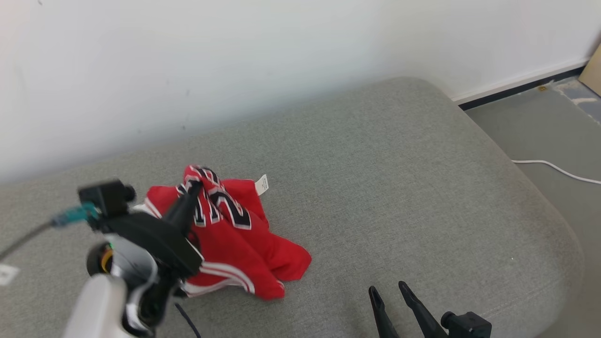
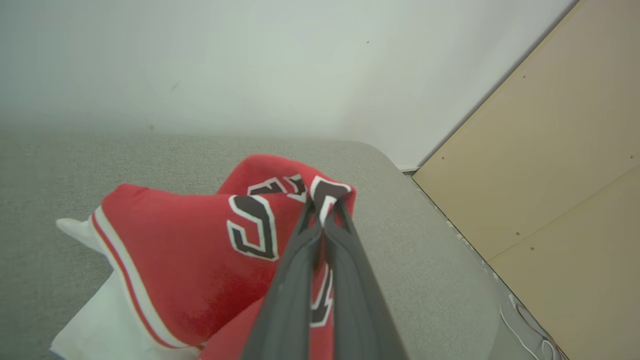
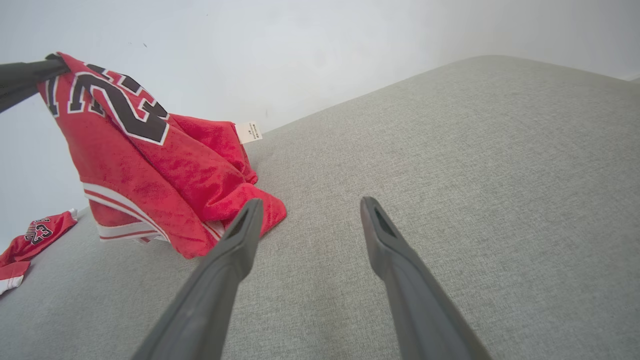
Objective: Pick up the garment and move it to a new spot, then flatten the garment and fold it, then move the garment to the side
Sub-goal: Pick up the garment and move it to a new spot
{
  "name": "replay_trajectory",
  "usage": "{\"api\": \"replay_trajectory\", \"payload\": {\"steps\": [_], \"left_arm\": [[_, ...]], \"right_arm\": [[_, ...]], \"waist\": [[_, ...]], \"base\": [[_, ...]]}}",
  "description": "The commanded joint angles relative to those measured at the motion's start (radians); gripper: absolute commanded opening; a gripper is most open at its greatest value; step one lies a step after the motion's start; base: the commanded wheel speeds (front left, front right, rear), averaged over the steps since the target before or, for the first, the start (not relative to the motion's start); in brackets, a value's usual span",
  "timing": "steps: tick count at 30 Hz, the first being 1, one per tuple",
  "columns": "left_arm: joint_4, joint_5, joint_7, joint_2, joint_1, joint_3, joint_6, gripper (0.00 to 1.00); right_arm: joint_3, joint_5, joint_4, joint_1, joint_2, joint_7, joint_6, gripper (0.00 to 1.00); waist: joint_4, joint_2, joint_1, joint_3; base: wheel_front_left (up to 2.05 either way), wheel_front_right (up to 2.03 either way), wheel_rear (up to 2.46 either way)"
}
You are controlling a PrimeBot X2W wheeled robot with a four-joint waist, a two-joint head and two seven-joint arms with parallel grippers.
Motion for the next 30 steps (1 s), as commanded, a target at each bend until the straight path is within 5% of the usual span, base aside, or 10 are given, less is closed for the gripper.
{"api": "replay_trajectory", "payload": {"steps": [1, 5, 6, 7, 8, 19, 30], "left_arm": [[0.027, 0.034, -0.035, -0.006, 0.025, -0.019, -0.01, 0.0], [0.141, 0.068, -0.143, -0.061, 0.069, -0.055, -0.023, 0.0], [0.165, 0.088, -0.174, -0.063, 0.073, -0.064, -0.022, 0.13], [0.188, 0.113, -0.202, -0.069, 0.079, -0.08, -0.023, 0.51], [0.212, 0.119, -0.229, -0.079, 0.086, -0.088, -0.023, 1.0], [0.273, 0.192, -0.542, -0.106, 0.2, -0.132, -0.041, 1.0], [-0.004, 0.35, -0.605, -0.063, 0.448, -0.004, -0.06, 1.0]], "right_arm": [[0.003, -0.005, 0.002, -0.006, -0.002, 0.0, -0.002, 1.0], [-0.003, -0.014, 0.006, -0.006, -0.002, 0.0, -0.002, 1.0], [-0.007, -0.017, 0.007, -0.005, -0.002, 0.0, -0.002, 1.0], [-0.01, -0.021, 0.007, -0.004, -0.002, 0.0, -0.002, 1.0], [-0.014, -0.022, 0.008, -0.002, -0.002, 0.0, -0.002, 1.0], [-0.092, -0.061, 0.006, 0.047, -0.002, 0.004, -0.003, 1.0], [-0.209, -0.127, -0.026, 0.111, -0.002, 0.012, -0.003, 1.0]], "waist": [[-0.008, 0.0, 0.0, 0.004], [-0.01, 0.0, 0.0, 0.0], [-0.009, 0.0, 0.0, 0.0], [-0.007, 0.0, 0.0, -0.002], [-0.005, 0.0, 0.0, -0.003], [0.083, 0.0, 0.0, -0.077], [0.196, 0.0, 0.0, -0.106]], "base": [[0.0, 0.0, 0.0], [0.0, 0.0, 0.0], [0.0, 0.0, 0.0], [0.0, 0.0, 0.0], [0.0, 0.0, 0.0], [0.0, 0.0, 0.0], [0.0, 0.0, 0.0]]}}
